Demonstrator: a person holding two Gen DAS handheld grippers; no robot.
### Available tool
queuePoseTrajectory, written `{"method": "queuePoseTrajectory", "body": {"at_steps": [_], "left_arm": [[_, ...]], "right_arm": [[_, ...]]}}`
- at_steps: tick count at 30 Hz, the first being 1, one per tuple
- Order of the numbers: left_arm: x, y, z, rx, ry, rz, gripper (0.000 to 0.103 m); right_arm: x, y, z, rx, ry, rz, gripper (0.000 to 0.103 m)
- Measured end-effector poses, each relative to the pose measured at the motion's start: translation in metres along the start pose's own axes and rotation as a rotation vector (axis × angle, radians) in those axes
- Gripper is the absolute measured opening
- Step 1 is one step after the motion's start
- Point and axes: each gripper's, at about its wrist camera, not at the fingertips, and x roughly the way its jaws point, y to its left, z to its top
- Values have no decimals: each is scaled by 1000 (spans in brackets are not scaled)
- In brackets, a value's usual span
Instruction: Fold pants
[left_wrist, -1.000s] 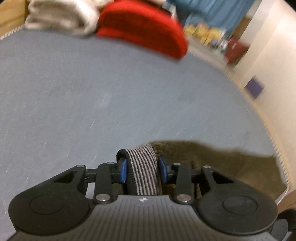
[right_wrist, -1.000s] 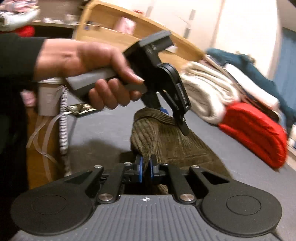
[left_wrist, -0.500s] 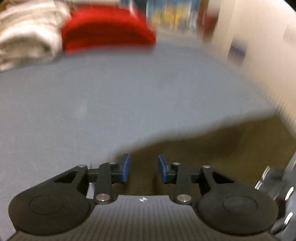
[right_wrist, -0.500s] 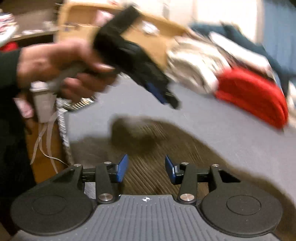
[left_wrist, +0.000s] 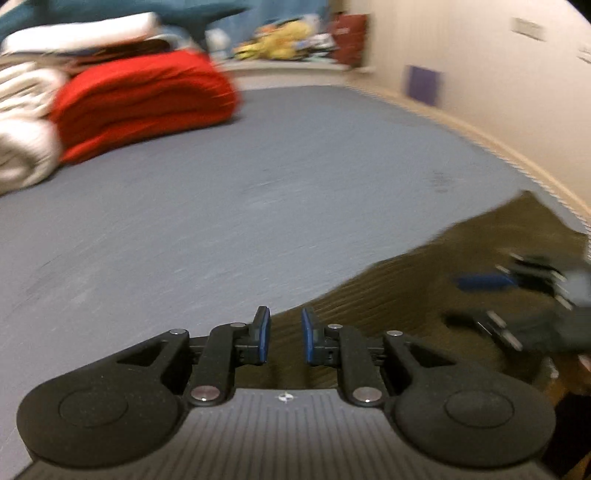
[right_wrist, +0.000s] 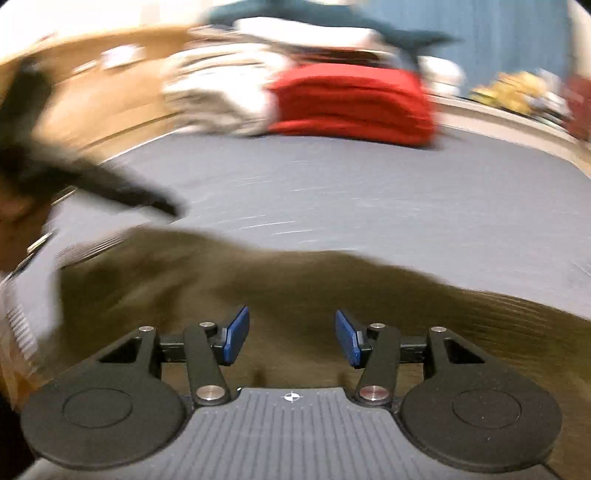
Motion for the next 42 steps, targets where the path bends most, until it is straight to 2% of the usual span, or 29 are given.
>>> {"method": "queuePoseTrajectory", "body": {"at_steps": [3,7,8,9,10,11,12,15,18,20,21,25,28,29,31,35,38,40,42], "left_arm": [[20,-40,7,107,-14,-90,18],[64,-67,7,193,26,-201,9],[79,-69,5,204,52,-201,8],[100,-69,3,211,100,-140,3],[123,-62,-3,201,158,-45,2],[139,-57,-7,183,191,11,3],[144,-51,-7,139,177,4,2],[148,-45,2,28,173,10,2],[146,-41,3,-5,169,16,2],[138,-34,11,-45,163,15,4],[122,-33,14,-60,135,10,10],[99,-42,27,-59,19,-110,11],[113,-61,25,-2,23,-180,11],[124,-66,22,27,49,-169,11],[153,-72,11,54,141,-88,7],[150,-84,27,0,177,-30,8],[129,-99,42,-11,147,-36,15],[115,-109,43,3,130,-58,31],[110,-118,37,17,148,-81,34]], "right_arm": [[9,-39,0,124,-4,-98,54],[27,-58,3,195,-20,-127,53],[39,-62,1,197,-20,-126,51],[51,-66,1,193,-8,-143,49],[63,-71,3,185,7,-179,47],[78,-79,3,176,31,-222,47],[94,-87,2,188,56,-246,47],[123,-91,11,221,61,-279,47],[138,-94,16,227,85,-324,47],[140,-100,16,246,91,-321,47],[140,-103,17,266,87,-319,47],[105,-108,17,316,15,-355,49],[77,-113,18,334,-49,-377,50],[65,-117,18,348,-67,-375,50],[38,-126,17,370,-98,-372,51],[-30,-159,18,417,-159,-384,56],[-92,-197,14,481,-232,-429,61],[-138,-230,3,519,-271,-511,62],[-176,-260,-15,549,-294,-602,64]]}}
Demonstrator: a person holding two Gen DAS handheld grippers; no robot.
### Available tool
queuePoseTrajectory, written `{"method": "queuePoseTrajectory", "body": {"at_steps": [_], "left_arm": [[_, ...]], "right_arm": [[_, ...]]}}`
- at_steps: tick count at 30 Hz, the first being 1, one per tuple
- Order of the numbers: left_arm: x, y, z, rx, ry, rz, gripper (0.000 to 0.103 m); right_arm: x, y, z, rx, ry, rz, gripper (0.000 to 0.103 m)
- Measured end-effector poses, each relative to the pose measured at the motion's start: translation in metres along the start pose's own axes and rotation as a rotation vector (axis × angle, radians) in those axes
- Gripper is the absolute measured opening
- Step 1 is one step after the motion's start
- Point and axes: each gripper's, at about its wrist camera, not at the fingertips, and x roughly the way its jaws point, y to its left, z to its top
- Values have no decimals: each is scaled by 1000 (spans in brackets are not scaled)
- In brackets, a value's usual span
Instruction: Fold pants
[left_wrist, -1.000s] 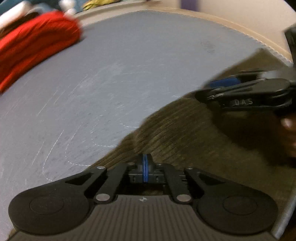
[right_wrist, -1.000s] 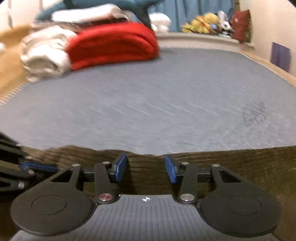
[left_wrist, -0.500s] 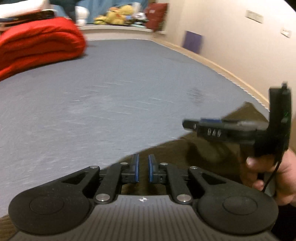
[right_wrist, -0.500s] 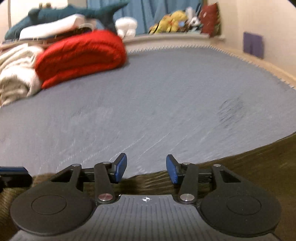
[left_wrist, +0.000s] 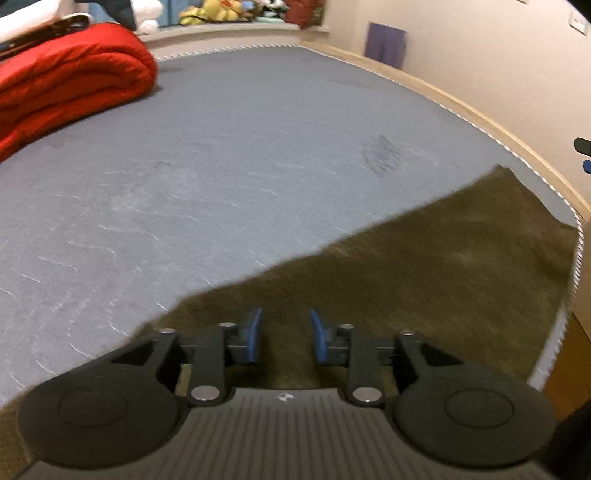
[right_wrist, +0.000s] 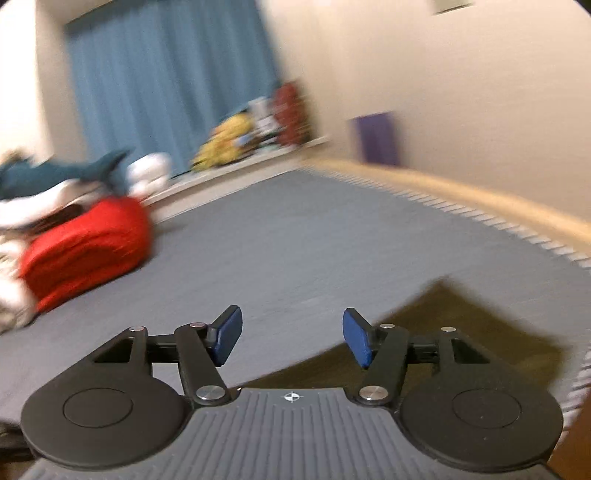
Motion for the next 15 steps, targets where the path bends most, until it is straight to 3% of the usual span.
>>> {"method": "queuePoseTrajectory", "body": {"at_steps": [3,6,9,12,15], "left_arm": [[6,-14,-15,32,55,-25,34],[13,-26,-31,17,132,-85,34],[22,-44,-53,-15,222,-167,41],[6,-80,-74,134,178,-86,44],[-4,-98,-87,204,142,-39,41]], "right_arm": [[-11,-80,6,99,-15,-161,64],[-6,-142,-10,241,47,-261,64],[8,-188,-33,483,144,-247,64],[25,-211,-52,629,204,-234,64],[42,-217,-61,664,227,-216,64]]}}
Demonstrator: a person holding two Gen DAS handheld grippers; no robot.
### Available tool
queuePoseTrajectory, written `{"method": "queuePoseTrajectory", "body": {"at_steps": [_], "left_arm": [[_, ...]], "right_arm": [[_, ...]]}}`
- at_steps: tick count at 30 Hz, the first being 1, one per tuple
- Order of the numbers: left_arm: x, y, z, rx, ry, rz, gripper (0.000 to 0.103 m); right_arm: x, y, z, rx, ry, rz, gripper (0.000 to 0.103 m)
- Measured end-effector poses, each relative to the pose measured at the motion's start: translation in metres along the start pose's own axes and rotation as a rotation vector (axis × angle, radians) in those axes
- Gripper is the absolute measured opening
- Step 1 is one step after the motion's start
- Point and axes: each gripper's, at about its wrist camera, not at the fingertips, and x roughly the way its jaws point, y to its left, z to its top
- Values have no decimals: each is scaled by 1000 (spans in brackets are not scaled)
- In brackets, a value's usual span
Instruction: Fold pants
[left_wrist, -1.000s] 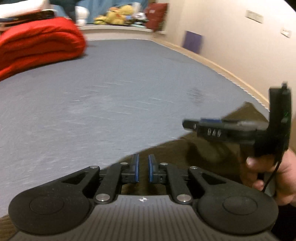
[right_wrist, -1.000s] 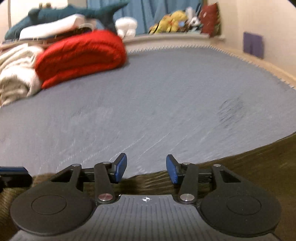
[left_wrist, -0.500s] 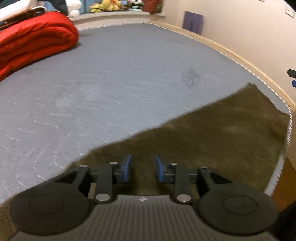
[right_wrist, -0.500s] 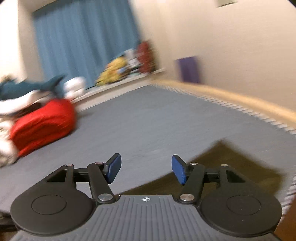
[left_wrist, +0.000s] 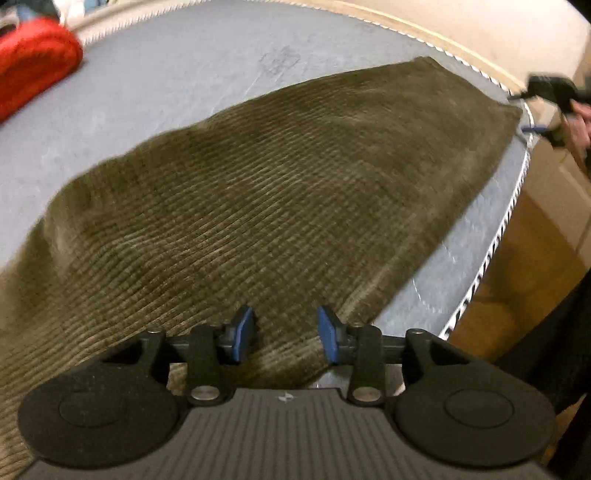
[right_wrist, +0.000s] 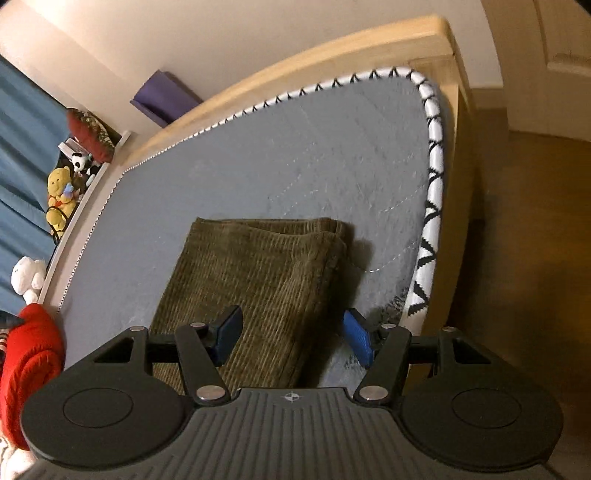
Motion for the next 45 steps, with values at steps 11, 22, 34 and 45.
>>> {"method": "queuePoseTrajectory", "body": {"at_steps": [11,22,34,45], "left_arm": [[-13,18,13,-21,-95,10,47],[-40,55,32,-108,-200,71,50],[-80,168,21,-460,-283,216,50],[-74,195,-7,-524,-201,160,58]], "right_arm": [[35,-8,13,36,-37,-7,40],[22,15,3,-52,-163,-38,14],[-102,209,-196,-1007,-435,364,13],[-93,201,-462,-1847,5,518,26]]}}
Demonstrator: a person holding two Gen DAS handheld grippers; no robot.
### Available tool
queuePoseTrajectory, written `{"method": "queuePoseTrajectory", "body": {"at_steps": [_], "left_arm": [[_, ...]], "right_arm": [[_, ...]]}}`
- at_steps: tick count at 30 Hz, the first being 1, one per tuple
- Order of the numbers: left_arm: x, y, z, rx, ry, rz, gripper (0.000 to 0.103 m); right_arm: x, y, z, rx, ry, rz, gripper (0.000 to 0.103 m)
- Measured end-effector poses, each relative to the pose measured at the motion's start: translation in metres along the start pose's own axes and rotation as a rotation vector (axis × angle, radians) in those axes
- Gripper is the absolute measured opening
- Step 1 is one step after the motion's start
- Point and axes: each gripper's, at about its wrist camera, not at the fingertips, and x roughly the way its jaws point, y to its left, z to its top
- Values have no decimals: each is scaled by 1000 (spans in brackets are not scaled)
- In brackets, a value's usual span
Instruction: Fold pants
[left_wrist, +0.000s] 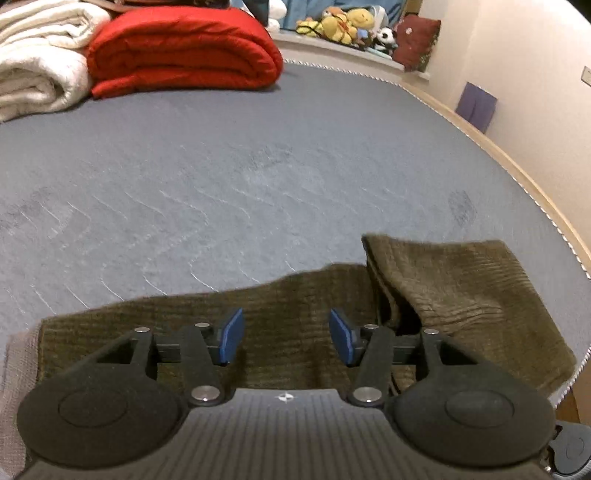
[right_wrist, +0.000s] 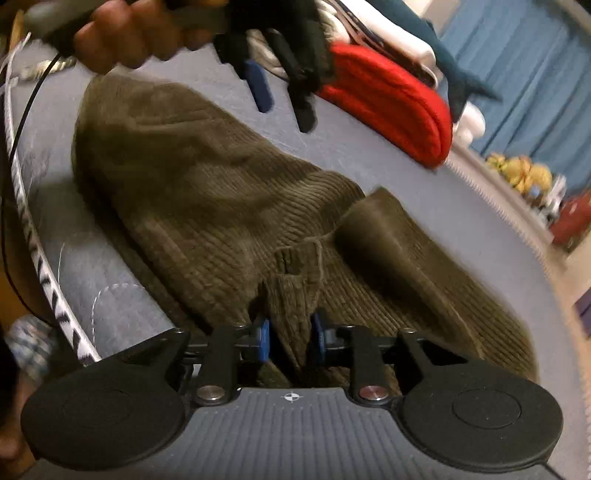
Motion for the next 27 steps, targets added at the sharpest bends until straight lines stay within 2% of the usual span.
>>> {"method": "queuePoseTrajectory", "body": {"at_steps": [5,8,10,13,18,21,23,24,25,27], "left_arm": [[13,-6,-1,-32,35,-119,58],[24,-9,3,-91,45,-214,57],[33,-12,8,-130,56,-268,57],[44,-18,16,-144,59,-287,57],[55,-25,24,-149,61,-275,57],[58,-29,25,-135,59,-266,57],[60,-31,25,-128,61,-264,57],[60,-31,25,-125,61,-261,57],[60,-30,25,-122,59,-257,57],[58,-27,25,-124,54,-257,57]], "right_arm": [[-18,-7,9,68,-49,70,30],[-36,-15,12,91,-132,143,29],[-46,-21,13,104,-185,156,31],[-49,-33,10,160,-201,141,42],[-18,-38,4,167,-121,101,43],[1,-34,9,154,-85,130,43],[9,-31,13,127,-66,136,40],[11,-34,17,129,-58,144,22],[10,-37,20,142,-61,167,15],[-5,-46,27,162,-98,190,14]]}}
